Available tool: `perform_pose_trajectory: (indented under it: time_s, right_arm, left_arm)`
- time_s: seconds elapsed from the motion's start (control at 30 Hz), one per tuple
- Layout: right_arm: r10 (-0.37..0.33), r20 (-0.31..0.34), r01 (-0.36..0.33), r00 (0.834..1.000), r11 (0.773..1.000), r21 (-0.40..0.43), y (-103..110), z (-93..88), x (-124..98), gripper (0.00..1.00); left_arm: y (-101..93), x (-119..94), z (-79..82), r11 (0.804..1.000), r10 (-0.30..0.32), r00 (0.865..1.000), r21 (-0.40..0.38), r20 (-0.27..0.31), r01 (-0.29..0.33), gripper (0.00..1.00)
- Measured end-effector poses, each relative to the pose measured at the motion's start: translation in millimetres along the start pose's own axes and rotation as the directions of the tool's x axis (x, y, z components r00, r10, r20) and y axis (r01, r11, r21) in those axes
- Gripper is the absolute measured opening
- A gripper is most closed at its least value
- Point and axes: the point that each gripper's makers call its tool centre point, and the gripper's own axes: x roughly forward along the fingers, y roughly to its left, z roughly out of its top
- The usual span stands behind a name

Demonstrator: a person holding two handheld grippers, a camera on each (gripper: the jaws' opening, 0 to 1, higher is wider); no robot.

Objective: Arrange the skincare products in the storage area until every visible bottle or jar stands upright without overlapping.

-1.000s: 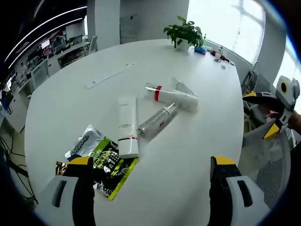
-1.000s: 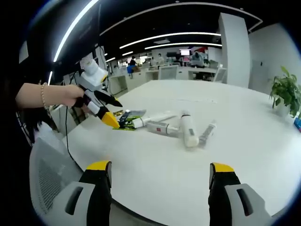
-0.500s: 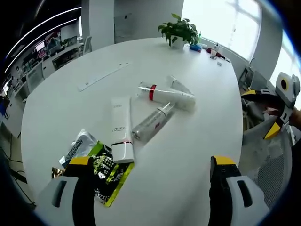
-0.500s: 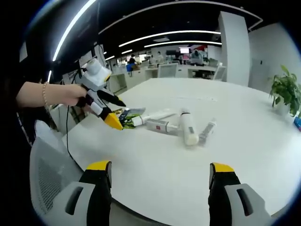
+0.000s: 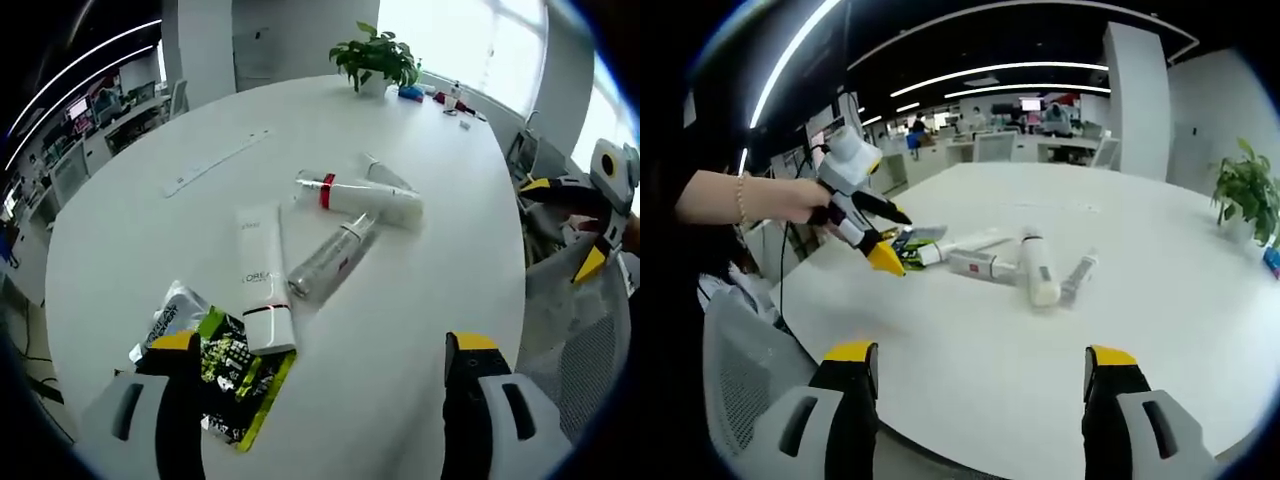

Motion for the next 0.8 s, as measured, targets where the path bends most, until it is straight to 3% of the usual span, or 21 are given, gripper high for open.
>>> perform_pose_trajectory:
  time_s: [0.27,0.8]
  right_arm:
    - [-0.002,-0.006,0.002,1.000,1.000,0.005,-1,-1.0,1,0.87]
    - [0.008,-0.019,-0.009,1.000,1.000,-0.006,2,-3.5,2,0.86]
  left_arm:
    - [11.3,17,3.6,1.000,0.001,1.000,-0.002,-0.003,-0.001,0.91]
    - [44.7,32,24.9,0.990,0.058,0.998,-0.134,0.027,-0.054,0.84]
